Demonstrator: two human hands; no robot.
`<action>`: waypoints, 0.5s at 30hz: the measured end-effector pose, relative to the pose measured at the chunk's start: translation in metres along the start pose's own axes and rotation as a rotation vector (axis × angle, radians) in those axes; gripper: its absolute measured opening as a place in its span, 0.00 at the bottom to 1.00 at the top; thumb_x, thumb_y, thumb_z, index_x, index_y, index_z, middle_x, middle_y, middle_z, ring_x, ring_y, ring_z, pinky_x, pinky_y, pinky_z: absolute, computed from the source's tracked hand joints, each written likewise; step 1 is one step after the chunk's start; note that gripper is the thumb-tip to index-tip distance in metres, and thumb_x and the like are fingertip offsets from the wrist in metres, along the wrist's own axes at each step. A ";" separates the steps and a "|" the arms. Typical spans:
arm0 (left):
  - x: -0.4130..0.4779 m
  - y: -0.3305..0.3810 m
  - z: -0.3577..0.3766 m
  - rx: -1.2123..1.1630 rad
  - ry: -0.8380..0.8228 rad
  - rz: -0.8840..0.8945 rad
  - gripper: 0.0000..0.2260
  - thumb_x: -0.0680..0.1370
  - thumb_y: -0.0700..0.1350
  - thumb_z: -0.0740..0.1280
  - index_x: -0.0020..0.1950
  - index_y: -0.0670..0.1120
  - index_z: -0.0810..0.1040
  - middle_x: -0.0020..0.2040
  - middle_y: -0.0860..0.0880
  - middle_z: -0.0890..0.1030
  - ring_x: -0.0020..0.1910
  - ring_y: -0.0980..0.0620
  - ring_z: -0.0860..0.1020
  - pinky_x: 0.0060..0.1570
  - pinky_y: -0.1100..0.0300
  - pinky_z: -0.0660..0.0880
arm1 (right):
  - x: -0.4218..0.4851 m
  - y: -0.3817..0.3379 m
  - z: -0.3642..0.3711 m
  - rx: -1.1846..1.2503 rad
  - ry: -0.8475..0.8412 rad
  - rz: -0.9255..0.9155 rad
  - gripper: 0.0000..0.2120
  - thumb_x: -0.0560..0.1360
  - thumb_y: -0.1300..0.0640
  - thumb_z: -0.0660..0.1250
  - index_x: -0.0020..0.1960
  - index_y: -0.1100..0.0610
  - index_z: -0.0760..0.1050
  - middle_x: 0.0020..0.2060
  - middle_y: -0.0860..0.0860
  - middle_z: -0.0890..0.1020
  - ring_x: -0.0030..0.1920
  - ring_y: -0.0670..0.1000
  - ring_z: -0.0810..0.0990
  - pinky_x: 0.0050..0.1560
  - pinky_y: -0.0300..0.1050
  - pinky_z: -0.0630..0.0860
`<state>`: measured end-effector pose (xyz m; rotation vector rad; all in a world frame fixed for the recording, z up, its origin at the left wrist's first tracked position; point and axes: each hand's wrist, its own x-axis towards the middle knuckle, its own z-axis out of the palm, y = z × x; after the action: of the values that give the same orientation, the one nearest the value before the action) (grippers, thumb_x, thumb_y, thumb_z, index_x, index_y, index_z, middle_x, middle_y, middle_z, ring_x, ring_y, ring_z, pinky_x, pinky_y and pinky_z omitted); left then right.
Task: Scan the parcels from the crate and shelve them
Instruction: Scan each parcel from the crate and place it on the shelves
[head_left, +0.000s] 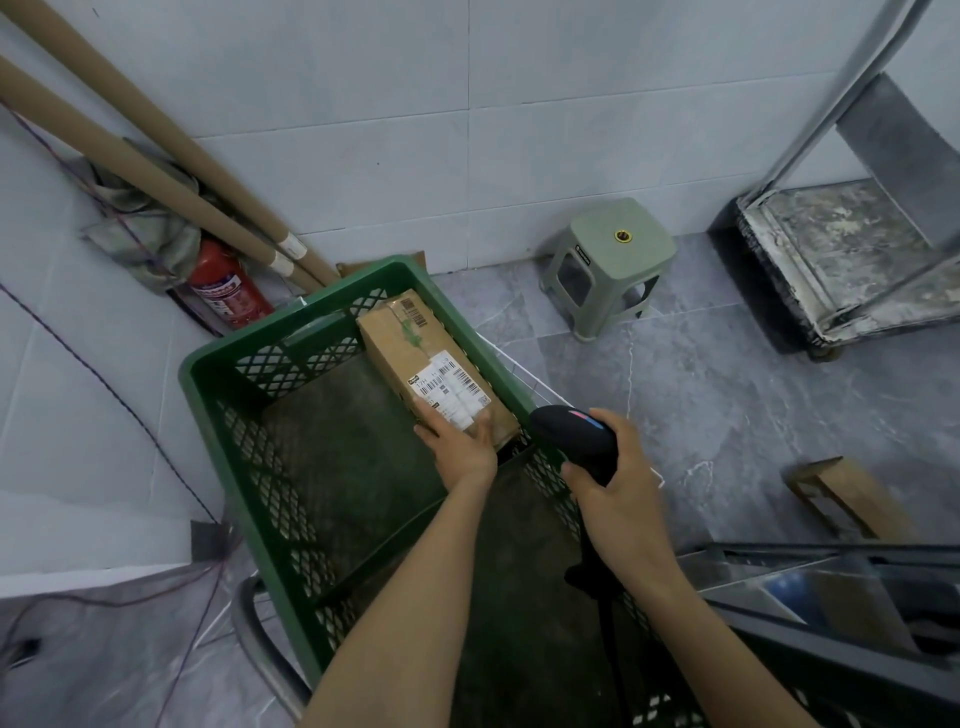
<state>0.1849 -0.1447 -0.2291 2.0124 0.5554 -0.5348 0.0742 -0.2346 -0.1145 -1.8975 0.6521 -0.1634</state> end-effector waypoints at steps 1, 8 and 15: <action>0.000 0.000 0.000 0.010 0.006 -0.001 0.40 0.79 0.57 0.61 0.77 0.52 0.35 0.78 0.41 0.45 0.72 0.36 0.62 0.66 0.45 0.64 | 0.001 0.000 0.001 0.003 -0.001 -0.003 0.26 0.72 0.68 0.68 0.60 0.43 0.66 0.49 0.36 0.74 0.50 0.31 0.72 0.45 0.21 0.67; -0.005 0.001 0.000 0.038 0.043 0.012 0.37 0.81 0.55 0.59 0.77 0.51 0.35 0.78 0.42 0.53 0.69 0.36 0.66 0.65 0.44 0.65 | 0.001 0.002 0.002 0.004 -0.022 0.007 0.26 0.73 0.66 0.68 0.62 0.43 0.66 0.50 0.35 0.73 0.53 0.35 0.73 0.47 0.24 0.69; -0.010 -0.004 -0.007 0.002 0.090 0.024 0.34 0.82 0.52 0.58 0.78 0.50 0.38 0.77 0.44 0.58 0.68 0.37 0.67 0.64 0.43 0.67 | -0.001 -0.001 0.003 0.012 -0.004 -0.006 0.27 0.73 0.67 0.68 0.58 0.38 0.66 0.48 0.36 0.75 0.49 0.31 0.73 0.43 0.21 0.67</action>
<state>0.1754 -0.1382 -0.2224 2.0503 0.5838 -0.4324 0.0753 -0.2311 -0.1144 -1.8879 0.6410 -0.1669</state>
